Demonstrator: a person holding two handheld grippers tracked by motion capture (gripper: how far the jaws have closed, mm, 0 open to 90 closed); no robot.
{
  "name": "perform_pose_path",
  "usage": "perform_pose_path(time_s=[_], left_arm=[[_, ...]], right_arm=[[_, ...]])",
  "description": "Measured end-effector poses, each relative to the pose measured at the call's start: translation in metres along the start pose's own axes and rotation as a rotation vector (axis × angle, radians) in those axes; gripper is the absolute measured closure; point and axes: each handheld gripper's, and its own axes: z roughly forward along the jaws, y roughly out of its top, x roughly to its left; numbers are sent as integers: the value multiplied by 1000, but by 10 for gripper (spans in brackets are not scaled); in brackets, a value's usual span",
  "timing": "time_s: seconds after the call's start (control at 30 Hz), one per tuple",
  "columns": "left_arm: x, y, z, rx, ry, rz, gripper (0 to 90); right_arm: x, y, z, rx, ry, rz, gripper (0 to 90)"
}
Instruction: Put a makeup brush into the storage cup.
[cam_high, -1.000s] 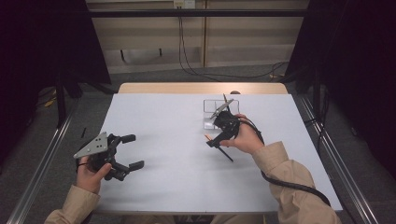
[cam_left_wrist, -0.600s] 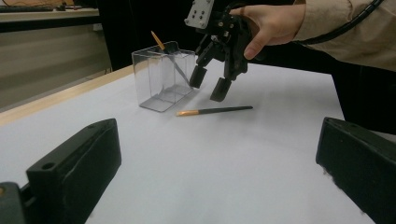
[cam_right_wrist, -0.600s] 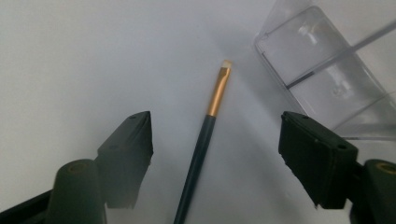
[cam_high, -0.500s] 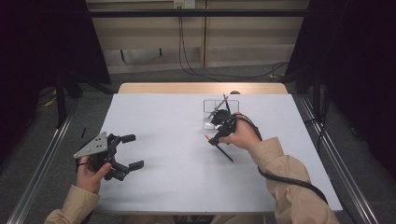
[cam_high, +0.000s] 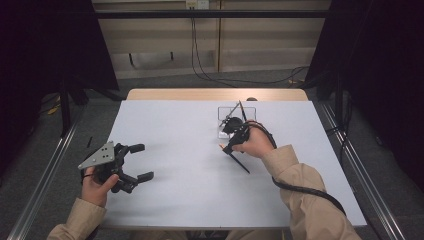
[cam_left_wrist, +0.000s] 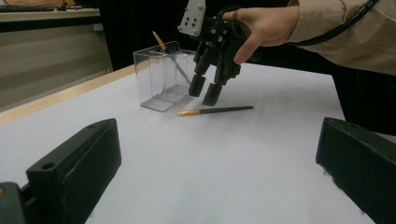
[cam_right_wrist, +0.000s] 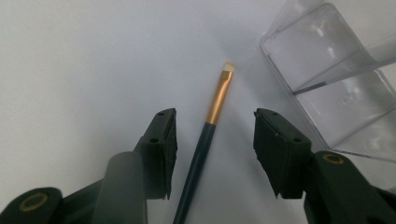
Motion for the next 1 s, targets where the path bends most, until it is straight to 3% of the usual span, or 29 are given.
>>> perform_pose_path(time_s=[0.1, 0.2, 0.5, 1.0], left_arm=[[0, -1, 1, 4, 1, -1, 0], [0, -1, 1, 6, 0, -2, 0], [1, -2, 1, 7, 3, -2, 0], [1, -2, 2, 12, 4, -1, 0]], right_arm=[[0, -1, 4, 34, 9, 32, 552], [0, -2, 8, 53, 14, 35, 595], [1, -4, 14, 81, 12, 20, 654], [6, -2, 16, 123, 11, -31, 836]])
